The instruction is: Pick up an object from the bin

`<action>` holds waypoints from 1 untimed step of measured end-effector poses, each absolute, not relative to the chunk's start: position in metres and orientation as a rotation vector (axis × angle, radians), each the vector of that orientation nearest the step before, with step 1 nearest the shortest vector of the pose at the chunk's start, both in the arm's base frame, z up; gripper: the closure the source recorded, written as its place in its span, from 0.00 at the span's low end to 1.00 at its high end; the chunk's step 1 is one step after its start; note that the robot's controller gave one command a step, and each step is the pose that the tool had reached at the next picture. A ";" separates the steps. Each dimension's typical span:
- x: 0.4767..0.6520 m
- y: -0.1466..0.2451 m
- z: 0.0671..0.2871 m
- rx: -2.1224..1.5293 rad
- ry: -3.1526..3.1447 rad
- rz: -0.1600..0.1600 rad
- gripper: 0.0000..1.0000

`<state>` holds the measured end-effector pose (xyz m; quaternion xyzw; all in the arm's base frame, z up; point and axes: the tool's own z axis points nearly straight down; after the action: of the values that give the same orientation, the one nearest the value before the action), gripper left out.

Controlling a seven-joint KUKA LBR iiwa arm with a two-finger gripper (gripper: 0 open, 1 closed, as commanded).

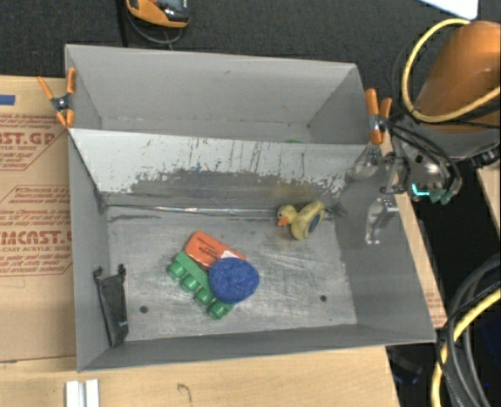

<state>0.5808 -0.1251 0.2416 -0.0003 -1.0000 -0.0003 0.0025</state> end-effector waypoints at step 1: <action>0.582 -0.124 0.246 0.001 -3.144 0.001 0.00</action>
Offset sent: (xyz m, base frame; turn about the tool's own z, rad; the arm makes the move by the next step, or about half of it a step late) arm 0.0125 0.0348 -0.1716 -0.0191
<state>0.5824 -0.1245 0.2461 0.0004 -1.0000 0.0003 -0.0014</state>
